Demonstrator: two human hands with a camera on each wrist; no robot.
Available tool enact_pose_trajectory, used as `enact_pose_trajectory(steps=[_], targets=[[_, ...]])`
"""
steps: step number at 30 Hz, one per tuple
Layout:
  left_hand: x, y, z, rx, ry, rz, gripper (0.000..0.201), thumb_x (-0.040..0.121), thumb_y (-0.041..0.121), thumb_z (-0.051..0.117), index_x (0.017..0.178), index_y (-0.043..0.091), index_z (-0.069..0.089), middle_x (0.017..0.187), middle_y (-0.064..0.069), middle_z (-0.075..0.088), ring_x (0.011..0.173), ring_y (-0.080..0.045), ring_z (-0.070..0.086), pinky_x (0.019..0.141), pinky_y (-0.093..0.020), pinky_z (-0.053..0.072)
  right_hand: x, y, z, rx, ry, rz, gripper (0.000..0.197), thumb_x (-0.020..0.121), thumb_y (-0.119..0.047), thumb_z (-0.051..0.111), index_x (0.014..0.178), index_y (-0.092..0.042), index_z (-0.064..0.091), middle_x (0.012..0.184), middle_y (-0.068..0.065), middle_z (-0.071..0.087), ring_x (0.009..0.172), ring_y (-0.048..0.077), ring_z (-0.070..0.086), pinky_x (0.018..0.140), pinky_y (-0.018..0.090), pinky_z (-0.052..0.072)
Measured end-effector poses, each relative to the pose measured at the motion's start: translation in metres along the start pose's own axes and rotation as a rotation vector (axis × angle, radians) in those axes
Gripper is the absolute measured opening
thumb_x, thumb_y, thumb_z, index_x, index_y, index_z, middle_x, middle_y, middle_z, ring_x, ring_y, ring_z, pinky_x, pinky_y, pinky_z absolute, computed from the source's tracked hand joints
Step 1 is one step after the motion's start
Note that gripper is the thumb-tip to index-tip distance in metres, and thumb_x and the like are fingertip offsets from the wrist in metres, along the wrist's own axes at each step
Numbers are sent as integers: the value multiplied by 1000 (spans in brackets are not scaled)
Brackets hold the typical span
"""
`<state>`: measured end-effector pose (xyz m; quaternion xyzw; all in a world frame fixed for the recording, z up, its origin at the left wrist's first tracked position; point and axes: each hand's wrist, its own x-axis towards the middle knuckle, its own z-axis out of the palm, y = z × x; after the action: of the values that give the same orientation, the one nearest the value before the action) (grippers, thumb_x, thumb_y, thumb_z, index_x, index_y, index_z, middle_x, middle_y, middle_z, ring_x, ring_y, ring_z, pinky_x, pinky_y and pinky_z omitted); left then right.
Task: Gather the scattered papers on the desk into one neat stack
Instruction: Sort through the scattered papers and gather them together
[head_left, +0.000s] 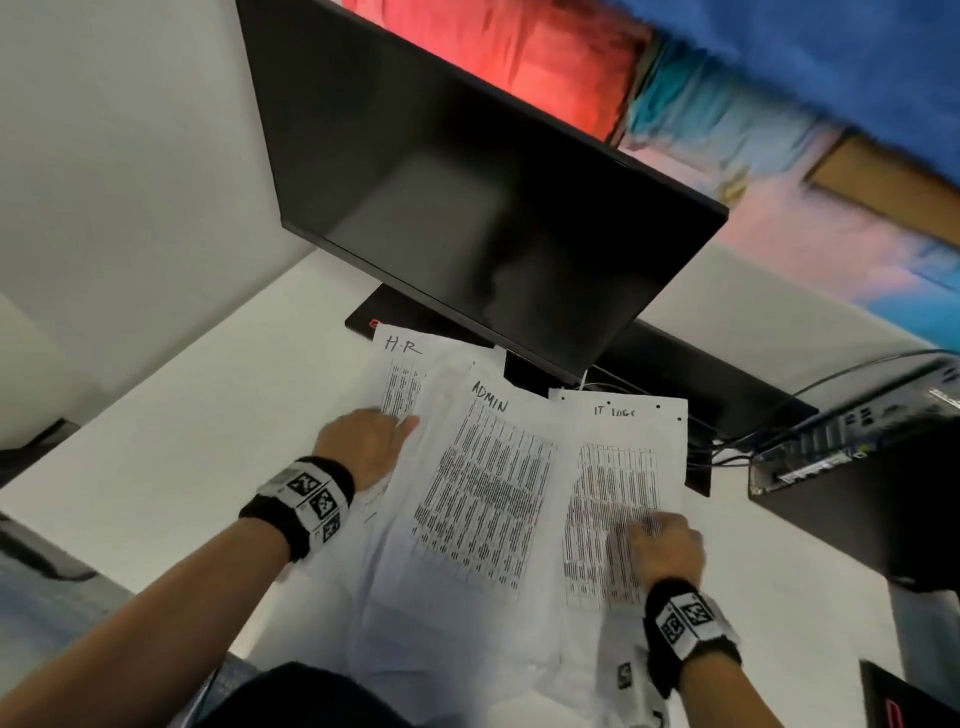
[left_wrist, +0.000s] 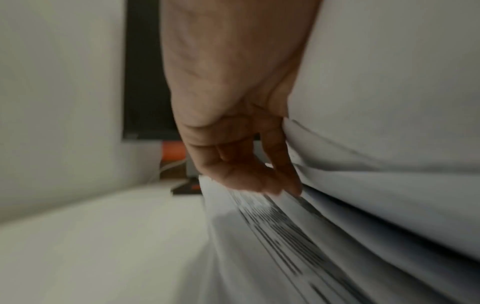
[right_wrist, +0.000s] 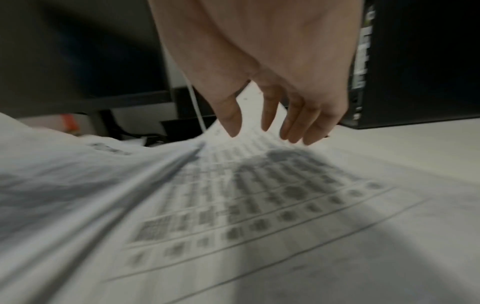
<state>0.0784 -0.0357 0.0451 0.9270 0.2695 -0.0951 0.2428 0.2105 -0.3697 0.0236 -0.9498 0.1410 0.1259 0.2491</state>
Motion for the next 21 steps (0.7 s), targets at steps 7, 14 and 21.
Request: enact_pose_trajectory(steps=[7, 14, 21], targets=[[61, 16, -23, 2, -189, 72, 60, 94, 55, 55, 137, 14, 58, 143, -8, 56, 129, -28, 52, 107, -39, 40, 54, 37, -22, 125, -204, 232, 87, 74, -40, 85, 137, 6, 46, 136, 18, 55, 128, 38, 52, 106, 40, 42], [82, 1, -17, -197, -72, -141, 42, 89, 54, 61, 101, 14, 62, 131, -14, 63, 104, -29, 58, 84, -34, 46, 34, 9, -39, 65, -142, -67, 36, 89, -25, 68, 115, -1, 68, 101, 16, 71, 92, 30, 65, 84, 34, 50], [47, -35, 27, -308, -157, -276, 52, 91, 35, 65, 133, 5, 59, 132, -15, 61, 120, -31, 58, 96, -33, 44, -6, 11, -114, 352, 262, -237, 39, 89, -32, 68, 112, 0, 70, 91, 23, 69, 91, 34, 68, 66, 29, 51]])
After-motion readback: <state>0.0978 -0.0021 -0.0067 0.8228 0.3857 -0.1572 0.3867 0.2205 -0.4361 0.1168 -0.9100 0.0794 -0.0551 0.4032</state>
